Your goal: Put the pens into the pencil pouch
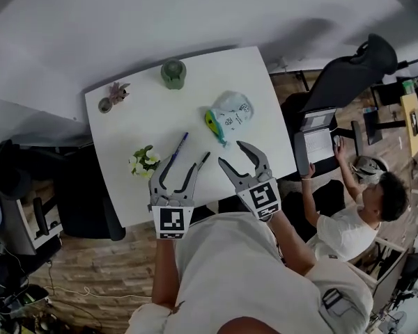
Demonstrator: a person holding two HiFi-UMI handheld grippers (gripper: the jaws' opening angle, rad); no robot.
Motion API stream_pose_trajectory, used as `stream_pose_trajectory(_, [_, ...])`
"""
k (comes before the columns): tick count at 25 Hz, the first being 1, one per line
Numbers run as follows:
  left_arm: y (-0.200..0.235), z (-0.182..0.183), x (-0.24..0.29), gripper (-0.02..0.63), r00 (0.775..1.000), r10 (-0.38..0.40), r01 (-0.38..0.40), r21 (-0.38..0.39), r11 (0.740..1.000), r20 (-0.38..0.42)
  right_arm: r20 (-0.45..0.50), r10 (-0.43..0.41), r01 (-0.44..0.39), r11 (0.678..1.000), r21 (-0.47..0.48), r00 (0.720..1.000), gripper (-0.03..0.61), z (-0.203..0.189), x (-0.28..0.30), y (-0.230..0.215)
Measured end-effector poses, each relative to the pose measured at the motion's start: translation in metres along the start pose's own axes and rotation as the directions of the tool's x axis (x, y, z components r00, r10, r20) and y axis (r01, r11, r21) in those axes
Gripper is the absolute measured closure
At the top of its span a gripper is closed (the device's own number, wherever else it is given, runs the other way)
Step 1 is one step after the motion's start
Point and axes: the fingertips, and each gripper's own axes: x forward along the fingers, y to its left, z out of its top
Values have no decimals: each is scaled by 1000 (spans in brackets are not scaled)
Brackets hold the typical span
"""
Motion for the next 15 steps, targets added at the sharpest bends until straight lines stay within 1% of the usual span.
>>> stream_pose_trajectory(7, [-20,-49,5,422,994,-35,34,-17,999,-106,-72,98,-98,995,-4,993,341,-39,7,23])
stream_pose_trajectory(15, [-37,-112,6,454,969,-73,64,-46,997,-235,-143,175,-176,984,4,974,353,-77,14,40])
